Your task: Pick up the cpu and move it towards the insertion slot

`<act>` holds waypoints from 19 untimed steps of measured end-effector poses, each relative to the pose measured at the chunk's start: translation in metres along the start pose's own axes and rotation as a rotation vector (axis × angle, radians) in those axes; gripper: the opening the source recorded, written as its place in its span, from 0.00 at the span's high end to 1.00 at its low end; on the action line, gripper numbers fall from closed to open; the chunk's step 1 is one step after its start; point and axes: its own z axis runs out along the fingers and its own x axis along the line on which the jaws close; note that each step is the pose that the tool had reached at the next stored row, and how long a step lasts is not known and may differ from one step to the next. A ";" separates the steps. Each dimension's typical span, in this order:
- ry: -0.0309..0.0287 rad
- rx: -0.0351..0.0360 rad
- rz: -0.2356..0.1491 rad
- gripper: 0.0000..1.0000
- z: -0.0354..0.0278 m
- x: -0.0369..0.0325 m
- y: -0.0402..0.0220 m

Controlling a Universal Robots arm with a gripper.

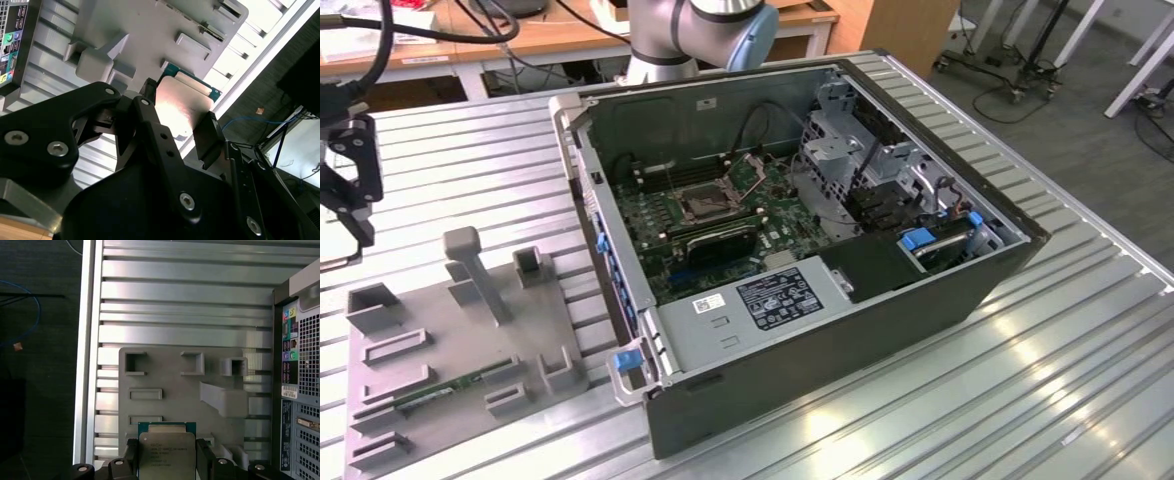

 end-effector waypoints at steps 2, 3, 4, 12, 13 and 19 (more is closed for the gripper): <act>0.0000 0.0000 0.000 0.46 0.0000 -0.0020 0.0000; 0.0001 0.0000 0.000 0.46 -0.0001 -0.0031 0.0000; 0.0000 0.0000 0.000 0.46 0.0000 -0.0041 -0.0001; 0.0000 0.0000 0.000 0.46 0.0000 -0.0125 -0.0002; 0.0000 0.0000 0.000 0.46 0.0000 -0.0134 -0.0003; -0.0001 0.0000 0.000 0.46 0.0000 -0.0195 -0.0004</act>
